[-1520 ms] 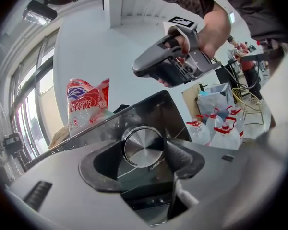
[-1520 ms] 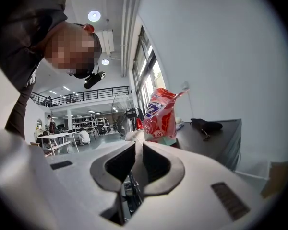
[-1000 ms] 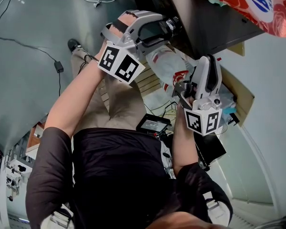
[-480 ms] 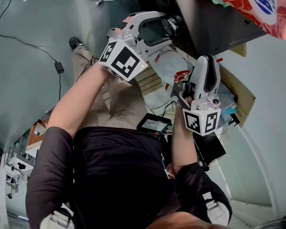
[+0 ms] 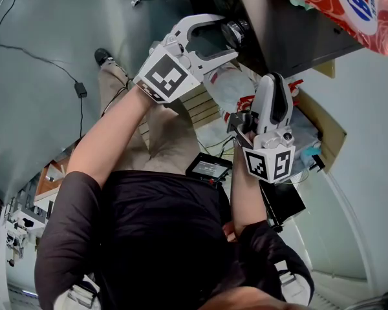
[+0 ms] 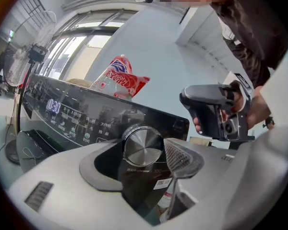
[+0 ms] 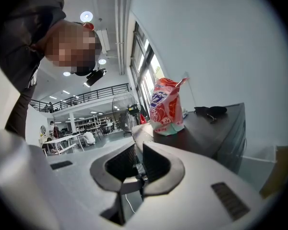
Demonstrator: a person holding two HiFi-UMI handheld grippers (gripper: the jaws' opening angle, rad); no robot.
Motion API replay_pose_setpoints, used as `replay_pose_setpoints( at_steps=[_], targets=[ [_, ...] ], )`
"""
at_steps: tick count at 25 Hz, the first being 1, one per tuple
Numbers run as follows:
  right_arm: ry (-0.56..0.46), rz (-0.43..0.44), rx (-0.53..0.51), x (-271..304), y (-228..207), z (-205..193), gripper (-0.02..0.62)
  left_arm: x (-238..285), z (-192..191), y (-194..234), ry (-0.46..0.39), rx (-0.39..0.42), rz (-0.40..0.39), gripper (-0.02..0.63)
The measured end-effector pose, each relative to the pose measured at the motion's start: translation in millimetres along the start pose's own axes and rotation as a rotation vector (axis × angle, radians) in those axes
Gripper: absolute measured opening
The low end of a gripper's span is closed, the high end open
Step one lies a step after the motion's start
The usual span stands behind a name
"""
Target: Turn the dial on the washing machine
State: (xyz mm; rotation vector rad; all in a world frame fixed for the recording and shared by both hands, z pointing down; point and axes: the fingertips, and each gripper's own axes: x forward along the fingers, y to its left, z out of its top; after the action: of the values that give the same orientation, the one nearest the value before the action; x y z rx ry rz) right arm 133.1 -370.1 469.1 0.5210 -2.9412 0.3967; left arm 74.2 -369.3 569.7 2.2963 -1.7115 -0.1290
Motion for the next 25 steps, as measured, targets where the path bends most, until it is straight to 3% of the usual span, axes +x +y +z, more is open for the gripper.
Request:
replay_pose_setpoints(
  at_steps=[15, 25],
  targets=[
    [0.030, 0.014, 0.025, 0, 3, -12, 0.050, -1, -3, 7, -0.089, -0.354, -0.008, 0.261],
    [0.041, -0.002, 0.052, -4, -2, -21, 0.051, -2, -5, 9, -0.136, -0.541, -0.012, 0.259]
  ],
)
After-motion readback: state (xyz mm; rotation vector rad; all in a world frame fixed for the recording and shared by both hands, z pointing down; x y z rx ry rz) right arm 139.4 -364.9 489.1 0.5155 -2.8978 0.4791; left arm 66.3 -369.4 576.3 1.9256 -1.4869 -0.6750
